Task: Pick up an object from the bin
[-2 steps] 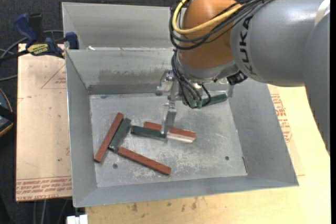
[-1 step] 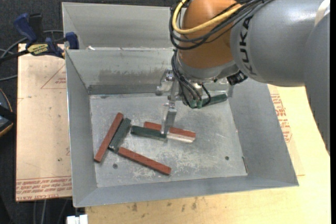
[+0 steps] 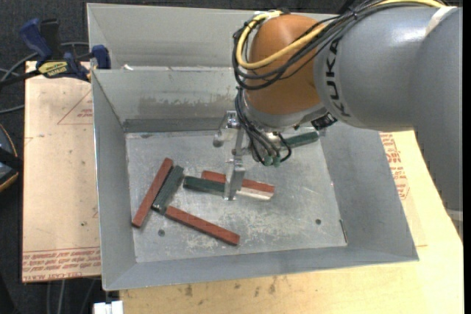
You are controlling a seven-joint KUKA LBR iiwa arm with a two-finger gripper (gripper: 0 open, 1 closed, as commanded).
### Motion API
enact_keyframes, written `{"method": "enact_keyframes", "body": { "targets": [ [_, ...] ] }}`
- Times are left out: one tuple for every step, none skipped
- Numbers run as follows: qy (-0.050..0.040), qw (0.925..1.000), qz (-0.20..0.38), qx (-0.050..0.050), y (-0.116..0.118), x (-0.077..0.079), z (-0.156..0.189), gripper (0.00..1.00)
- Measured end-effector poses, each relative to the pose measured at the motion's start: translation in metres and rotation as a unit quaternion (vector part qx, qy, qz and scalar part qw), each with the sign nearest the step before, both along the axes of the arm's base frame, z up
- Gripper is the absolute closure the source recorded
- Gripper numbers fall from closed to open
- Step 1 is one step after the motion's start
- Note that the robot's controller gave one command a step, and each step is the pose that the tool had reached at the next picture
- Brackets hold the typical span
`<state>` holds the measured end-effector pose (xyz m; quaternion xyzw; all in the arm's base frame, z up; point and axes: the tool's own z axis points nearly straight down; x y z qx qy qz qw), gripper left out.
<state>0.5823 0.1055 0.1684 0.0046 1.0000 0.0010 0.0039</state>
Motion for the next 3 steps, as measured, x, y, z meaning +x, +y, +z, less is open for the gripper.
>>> {"method": "enact_keyframes", "body": {
  "targets": [
    [-0.0032,0.9997,-0.023,0.001,-0.002,-0.006,-0.092,1.00],
    [-0.0032,0.9997,-0.024,0.002,-0.002,-0.006,-0.092,1.00],
    [-0.0008,0.9985,-0.054,0.001,0.007,-0.002,0.092,1.00]
  ]
}}
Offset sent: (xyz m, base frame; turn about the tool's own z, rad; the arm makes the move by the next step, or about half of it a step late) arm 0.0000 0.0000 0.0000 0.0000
